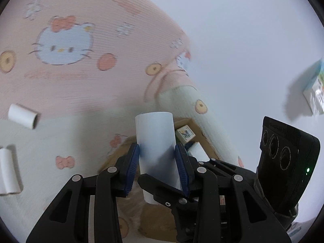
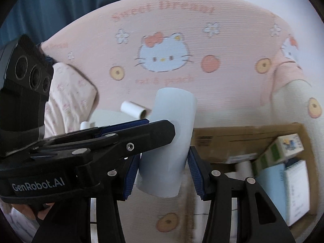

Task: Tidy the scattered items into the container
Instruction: 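Lift the held tube with the right gripper and carry it to the box, then lower the tube upright into the box among the tubes, open right gripper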

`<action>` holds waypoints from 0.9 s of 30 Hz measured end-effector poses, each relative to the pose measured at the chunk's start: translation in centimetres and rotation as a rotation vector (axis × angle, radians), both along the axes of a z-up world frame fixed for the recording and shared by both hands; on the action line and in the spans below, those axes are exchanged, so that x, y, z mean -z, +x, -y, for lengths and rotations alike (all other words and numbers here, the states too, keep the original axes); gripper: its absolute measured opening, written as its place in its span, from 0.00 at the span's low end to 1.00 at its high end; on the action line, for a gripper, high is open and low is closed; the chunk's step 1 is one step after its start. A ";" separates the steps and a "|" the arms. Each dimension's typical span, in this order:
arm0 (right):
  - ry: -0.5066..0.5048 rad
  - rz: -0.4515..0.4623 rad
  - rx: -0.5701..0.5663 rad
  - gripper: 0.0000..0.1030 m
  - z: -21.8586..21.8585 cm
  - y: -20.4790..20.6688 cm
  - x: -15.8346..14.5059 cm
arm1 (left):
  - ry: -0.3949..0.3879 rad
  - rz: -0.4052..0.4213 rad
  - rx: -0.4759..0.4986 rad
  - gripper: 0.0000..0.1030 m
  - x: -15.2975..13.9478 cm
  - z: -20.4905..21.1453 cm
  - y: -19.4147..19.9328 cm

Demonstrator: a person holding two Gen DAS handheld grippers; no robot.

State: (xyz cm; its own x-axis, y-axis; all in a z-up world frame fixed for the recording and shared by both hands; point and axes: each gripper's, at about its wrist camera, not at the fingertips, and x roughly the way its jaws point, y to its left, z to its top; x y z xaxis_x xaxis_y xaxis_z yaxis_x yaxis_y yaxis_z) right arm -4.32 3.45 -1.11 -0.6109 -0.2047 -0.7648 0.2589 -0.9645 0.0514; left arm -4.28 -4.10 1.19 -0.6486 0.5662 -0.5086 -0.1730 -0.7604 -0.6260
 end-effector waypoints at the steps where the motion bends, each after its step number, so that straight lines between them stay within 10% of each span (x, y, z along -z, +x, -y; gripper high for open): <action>1: 0.012 -0.006 0.007 0.44 -0.5 0.0 -0.1 | -0.005 0.007 0.015 0.38 -0.2 -0.7 -0.4; 12: 0.091 0.048 0.099 0.44 -7.1 -1.3 -0.5 | -0.094 0.144 0.180 0.43 0.1 -8.6 -6.0; 27: 0.012 0.379 0.092 0.40 -13.9 -3.2 5.6 | -0.195 0.508 0.292 0.43 6.8 -14.8 -10.2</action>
